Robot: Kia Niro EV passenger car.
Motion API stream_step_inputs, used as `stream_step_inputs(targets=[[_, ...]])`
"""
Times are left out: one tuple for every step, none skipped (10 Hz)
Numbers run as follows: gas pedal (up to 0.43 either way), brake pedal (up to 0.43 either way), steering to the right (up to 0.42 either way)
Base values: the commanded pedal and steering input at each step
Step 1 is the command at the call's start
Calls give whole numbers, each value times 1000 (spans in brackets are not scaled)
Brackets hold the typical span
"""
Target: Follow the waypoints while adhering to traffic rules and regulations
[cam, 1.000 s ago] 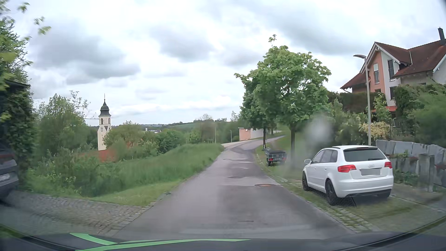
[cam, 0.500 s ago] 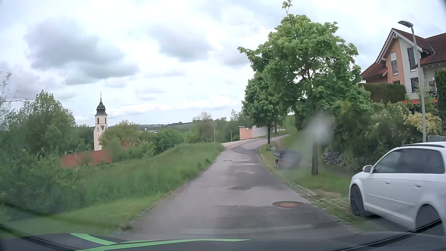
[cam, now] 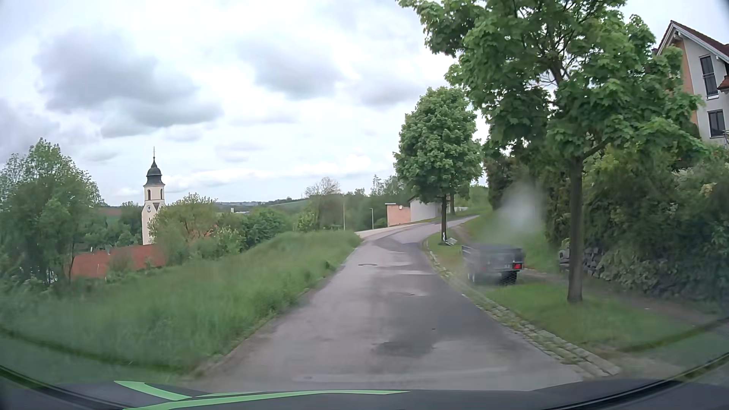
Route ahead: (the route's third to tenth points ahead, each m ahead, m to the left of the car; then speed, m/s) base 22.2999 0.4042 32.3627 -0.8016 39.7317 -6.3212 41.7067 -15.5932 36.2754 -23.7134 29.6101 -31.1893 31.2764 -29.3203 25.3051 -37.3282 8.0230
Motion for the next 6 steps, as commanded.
stream_step_inputs(targets=[[0, 0, 25], [0, 0, 24], [0, 0, 23], [0, 0, 23], [0, 0, 22], [0, 0, 22]])
